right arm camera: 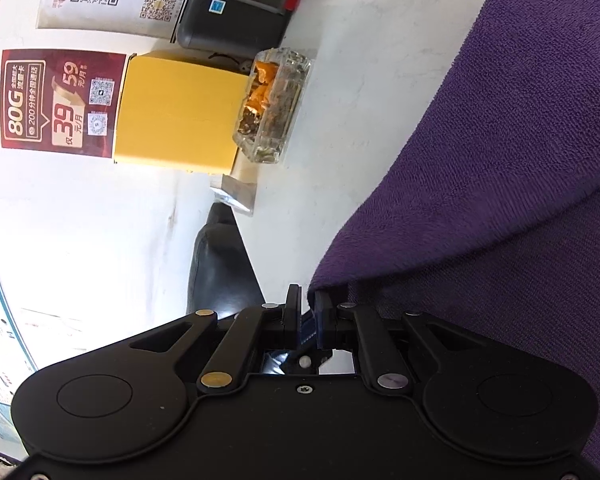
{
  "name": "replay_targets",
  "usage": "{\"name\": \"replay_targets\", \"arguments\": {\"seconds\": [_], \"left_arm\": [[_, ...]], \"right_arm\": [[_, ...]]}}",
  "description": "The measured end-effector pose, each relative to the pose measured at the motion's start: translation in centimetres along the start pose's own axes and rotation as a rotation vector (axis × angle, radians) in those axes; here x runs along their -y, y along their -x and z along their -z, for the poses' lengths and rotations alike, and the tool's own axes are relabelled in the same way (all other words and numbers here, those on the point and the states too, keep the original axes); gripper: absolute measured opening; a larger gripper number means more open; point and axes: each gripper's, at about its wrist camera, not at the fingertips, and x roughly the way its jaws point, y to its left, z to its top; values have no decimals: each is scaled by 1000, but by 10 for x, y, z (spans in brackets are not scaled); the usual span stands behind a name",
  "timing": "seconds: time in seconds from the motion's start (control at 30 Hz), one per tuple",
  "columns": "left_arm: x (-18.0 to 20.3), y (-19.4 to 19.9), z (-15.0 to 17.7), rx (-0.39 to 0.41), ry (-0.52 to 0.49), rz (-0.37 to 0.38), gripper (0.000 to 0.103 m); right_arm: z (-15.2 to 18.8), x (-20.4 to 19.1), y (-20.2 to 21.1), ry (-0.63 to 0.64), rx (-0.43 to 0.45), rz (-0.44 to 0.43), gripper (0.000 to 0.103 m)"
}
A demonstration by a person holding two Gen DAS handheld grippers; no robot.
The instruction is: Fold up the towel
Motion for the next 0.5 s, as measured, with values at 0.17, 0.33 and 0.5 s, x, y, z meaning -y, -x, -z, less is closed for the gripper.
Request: {"name": "replay_targets", "arguments": {"seconds": [0.17, 0.33, 0.5], "left_arm": [[-10, 2, -2, 8, 68, 34, 4], [-19, 9, -6, 33, 122, 72, 4], [-26, 17, -11, 55, 126, 62, 4]], "right_arm": [[1, 3, 13, 12, 30, 36, 12], [8, 20, 48, -56, 117, 35, 35], [16, 65, 70, -287, 225, -17, 35]]}}
